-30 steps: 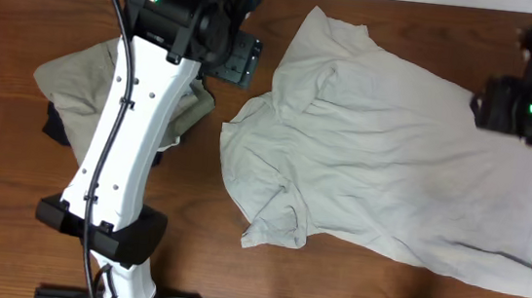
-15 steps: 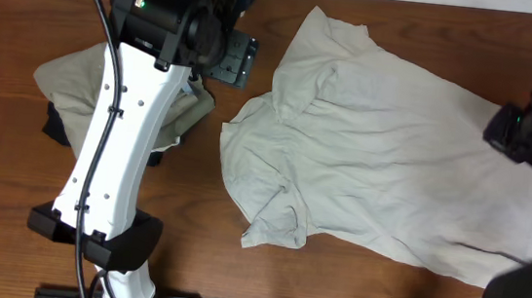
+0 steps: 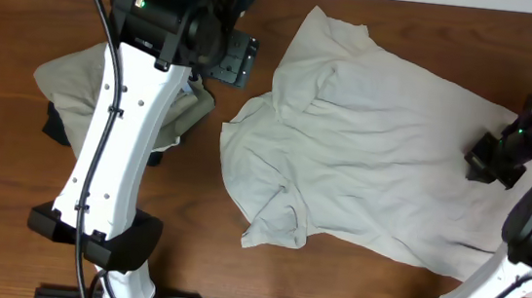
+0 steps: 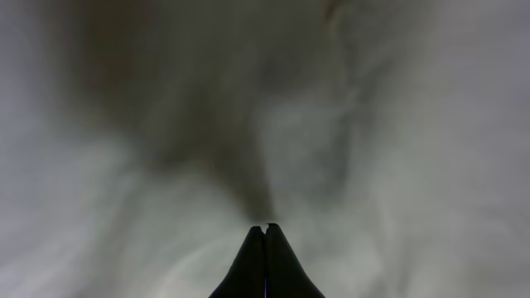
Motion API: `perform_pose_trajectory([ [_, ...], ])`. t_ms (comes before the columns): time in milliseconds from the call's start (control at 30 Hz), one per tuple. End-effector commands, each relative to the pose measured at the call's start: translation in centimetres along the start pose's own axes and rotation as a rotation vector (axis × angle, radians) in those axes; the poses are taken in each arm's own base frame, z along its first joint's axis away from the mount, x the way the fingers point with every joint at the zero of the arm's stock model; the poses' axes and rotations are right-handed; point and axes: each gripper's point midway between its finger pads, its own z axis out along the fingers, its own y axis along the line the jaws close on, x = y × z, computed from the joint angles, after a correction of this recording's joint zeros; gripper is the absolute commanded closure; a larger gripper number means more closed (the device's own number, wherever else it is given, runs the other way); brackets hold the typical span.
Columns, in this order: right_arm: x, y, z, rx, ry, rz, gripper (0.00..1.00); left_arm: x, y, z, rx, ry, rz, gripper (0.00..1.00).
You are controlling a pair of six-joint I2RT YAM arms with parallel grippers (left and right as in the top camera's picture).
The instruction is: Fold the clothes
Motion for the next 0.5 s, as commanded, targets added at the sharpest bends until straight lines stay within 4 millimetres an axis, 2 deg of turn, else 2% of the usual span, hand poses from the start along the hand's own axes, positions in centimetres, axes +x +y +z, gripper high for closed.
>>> perform_pose_trajectory([
  [0, -0.3, 0.1, 2.9, -0.008, 0.040, 0.022, 0.99, 0.8, 0.4, -0.8, -0.002, 0.012, -0.006, 0.19],
  [167, -2.9, 0.6, 6.9, -0.025, -0.005, 0.067, 0.99, 0.1, 0.3, -0.8, 0.001, -0.015, -0.010, 0.19],
  [233, -4.6, 1.7, 7.9, -0.081, -0.048, 0.074, 0.99, -0.2, 0.3, -0.8, 0.002, -0.026, -0.011, 0.19],
  [333, -7.3, 4.8, 8.1, -0.238, -0.107, 0.090, 0.99, -0.6, 0.3, -0.8, 0.003, -0.042, -0.014, 0.19],
  [467, -10.3, 8.2, 6.2, -0.416, -0.166, 0.132, 0.99, -0.9, 0.3, -0.8, 0.004, -0.058, -0.016, 0.19],
])
